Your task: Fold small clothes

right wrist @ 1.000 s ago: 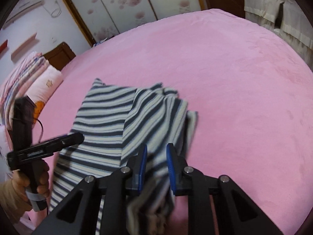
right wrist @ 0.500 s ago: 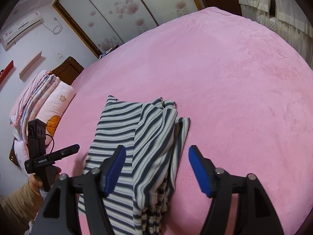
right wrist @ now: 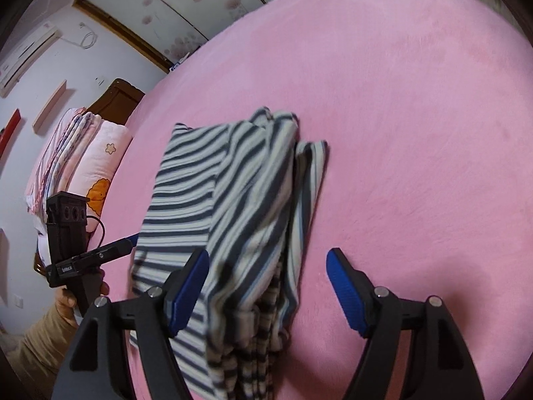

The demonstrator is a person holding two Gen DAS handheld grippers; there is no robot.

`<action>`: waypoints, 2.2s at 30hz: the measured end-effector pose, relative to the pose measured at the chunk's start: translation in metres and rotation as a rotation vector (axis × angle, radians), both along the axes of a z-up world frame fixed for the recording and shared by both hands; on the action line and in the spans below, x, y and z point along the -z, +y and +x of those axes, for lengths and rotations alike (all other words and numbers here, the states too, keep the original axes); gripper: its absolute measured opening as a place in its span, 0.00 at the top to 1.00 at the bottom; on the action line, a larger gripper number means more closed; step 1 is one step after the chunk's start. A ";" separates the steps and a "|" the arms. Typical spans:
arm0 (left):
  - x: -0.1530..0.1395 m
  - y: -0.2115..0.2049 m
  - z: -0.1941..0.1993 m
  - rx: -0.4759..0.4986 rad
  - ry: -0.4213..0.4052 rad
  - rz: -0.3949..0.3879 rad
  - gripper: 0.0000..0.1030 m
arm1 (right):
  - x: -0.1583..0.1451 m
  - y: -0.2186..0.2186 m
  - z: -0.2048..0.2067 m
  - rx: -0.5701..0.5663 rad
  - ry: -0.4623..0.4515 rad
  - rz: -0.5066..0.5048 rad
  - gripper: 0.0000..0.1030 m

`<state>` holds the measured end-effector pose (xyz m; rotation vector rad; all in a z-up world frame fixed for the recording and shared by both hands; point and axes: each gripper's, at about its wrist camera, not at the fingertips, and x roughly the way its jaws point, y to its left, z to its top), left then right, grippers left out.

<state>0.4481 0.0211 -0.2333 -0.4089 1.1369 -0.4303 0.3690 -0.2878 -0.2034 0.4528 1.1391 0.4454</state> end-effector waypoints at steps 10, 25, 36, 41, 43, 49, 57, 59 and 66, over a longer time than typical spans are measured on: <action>0.020 -0.006 0.032 -0.003 -0.008 -0.038 0.00 | 0.026 0.017 0.037 -0.036 -0.003 0.097 0.29; 0.008 -0.023 0.039 -0.061 -0.132 0.002 0.68 | 0.016 0.044 0.043 -0.045 -0.137 0.056 0.71; -0.057 -0.035 0.005 -0.058 -0.274 0.099 0.77 | -0.042 0.067 0.004 -0.040 -0.294 -0.078 0.74; -0.105 -0.031 -0.039 -0.062 -0.367 0.083 0.77 | -0.092 0.074 -0.038 -0.056 -0.391 -0.107 0.75; -0.123 -0.026 -0.061 -0.063 -0.391 0.070 0.77 | -0.112 0.078 -0.055 -0.066 -0.421 -0.115 0.75; -0.174 0.013 -0.122 -0.081 -0.449 0.067 0.77 | -0.172 0.107 -0.103 -0.137 -0.515 -0.142 0.75; -0.235 0.135 -0.174 -0.171 -0.499 0.214 0.77 | -0.214 0.207 -0.108 -0.247 -0.565 -0.022 0.75; -0.238 0.165 -0.174 -0.193 -0.485 0.258 0.77 | -0.210 0.242 -0.094 -0.268 -0.545 0.039 0.75; -0.209 0.287 -0.120 -0.262 -0.359 0.360 0.77 | -0.155 0.352 -0.026 -0.283 -0.425 0.185 0.75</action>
